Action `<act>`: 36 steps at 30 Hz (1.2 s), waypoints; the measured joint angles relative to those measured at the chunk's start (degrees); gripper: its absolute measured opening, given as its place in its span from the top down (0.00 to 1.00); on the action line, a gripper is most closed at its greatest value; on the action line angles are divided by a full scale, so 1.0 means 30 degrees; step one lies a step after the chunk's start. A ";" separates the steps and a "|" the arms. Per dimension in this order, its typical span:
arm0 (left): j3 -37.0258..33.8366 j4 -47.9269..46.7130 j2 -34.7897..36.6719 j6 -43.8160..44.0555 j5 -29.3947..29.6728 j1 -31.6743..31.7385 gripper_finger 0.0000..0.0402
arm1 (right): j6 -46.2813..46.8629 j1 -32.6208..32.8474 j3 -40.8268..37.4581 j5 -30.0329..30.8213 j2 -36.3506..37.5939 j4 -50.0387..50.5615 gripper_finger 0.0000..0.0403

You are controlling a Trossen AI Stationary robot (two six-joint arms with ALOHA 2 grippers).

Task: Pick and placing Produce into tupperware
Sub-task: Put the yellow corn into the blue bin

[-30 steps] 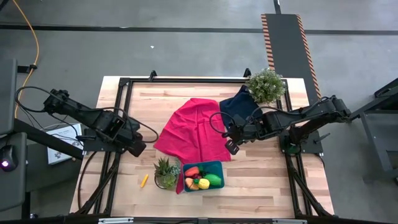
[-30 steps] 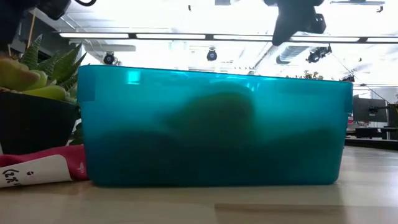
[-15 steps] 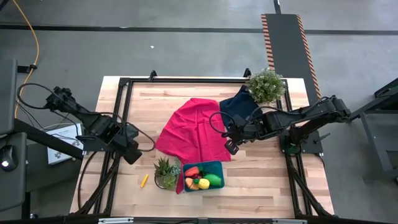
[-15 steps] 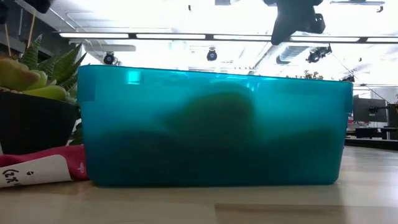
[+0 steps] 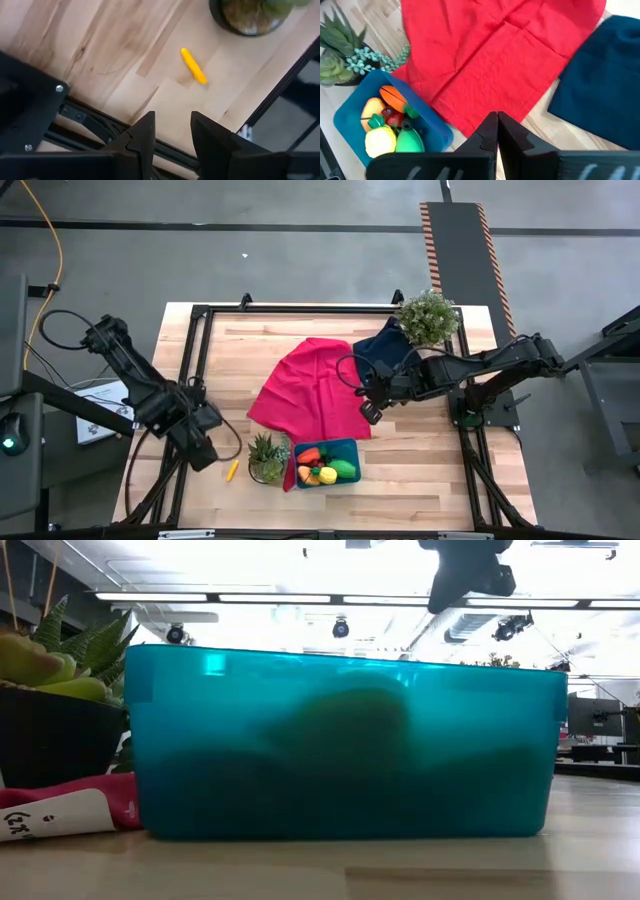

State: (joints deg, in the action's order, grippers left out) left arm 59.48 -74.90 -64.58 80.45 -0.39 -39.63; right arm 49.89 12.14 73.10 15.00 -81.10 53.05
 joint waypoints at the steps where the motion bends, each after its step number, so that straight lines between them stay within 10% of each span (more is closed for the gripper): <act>1: 0.0000 0.0141 -0.0215 -0.0230 0.0041 -0.0323 0.72 | -0.0032 -0.0038 -0.0001 0.0000 0.0000 -0.0116 1.00; 36: 0.0000 0.5022 -0.4835 0.0321 0.1508 -0.1919 0.72 | 0.0008 -0.0049 -0.0001 -0.0117 0.0000 -0.0644 1.00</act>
State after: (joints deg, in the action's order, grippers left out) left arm 59.48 -59.83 -79.09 81.41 4.14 -45.39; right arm 49.91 11.99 73.10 14.66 -81.10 51.11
